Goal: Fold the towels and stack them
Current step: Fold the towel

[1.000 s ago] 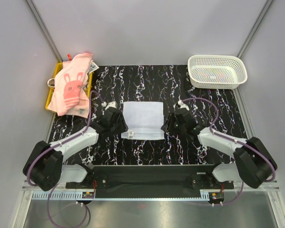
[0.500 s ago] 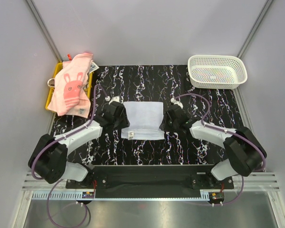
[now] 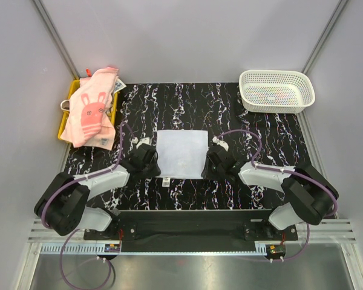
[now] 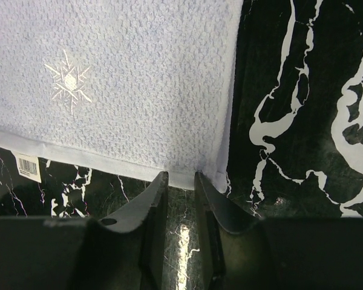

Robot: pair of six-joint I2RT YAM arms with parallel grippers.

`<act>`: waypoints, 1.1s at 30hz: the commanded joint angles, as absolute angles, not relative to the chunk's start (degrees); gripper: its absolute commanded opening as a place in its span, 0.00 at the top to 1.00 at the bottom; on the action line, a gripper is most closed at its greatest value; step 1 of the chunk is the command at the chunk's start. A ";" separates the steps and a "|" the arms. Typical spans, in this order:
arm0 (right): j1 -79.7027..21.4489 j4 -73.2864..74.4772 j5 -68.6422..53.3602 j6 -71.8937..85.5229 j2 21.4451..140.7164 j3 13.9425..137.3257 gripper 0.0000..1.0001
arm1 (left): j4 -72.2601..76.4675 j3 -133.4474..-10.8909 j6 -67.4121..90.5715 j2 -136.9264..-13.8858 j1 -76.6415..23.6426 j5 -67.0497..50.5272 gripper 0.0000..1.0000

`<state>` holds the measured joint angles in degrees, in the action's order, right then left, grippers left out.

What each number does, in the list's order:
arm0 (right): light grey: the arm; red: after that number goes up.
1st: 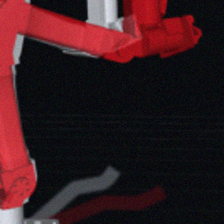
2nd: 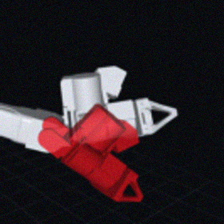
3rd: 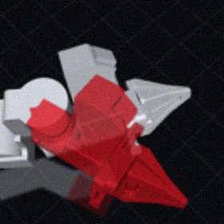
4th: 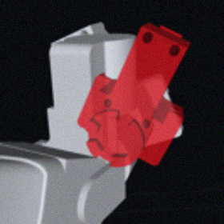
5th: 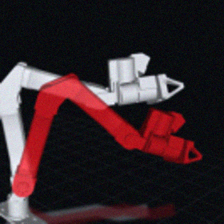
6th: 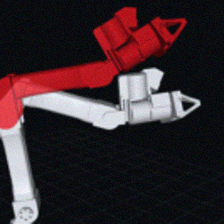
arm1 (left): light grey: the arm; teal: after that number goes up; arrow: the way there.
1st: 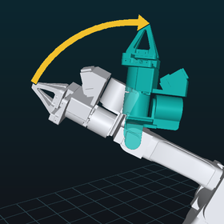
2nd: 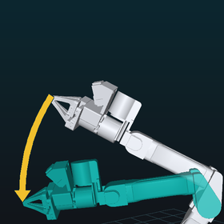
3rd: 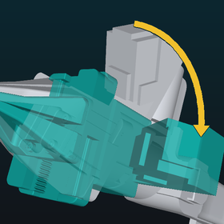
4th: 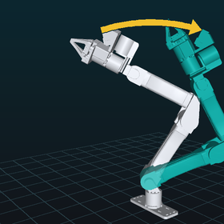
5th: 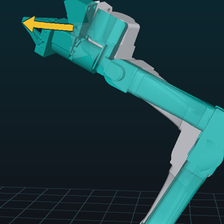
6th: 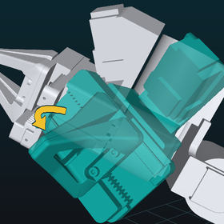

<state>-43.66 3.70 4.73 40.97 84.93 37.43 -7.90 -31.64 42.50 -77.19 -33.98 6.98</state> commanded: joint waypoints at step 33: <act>-29.53 18.46 0.09 25.05 116.97 87.80 0.73 | -15.03 -76.72 27.86 -105.99 -21.54 -2.90 0.73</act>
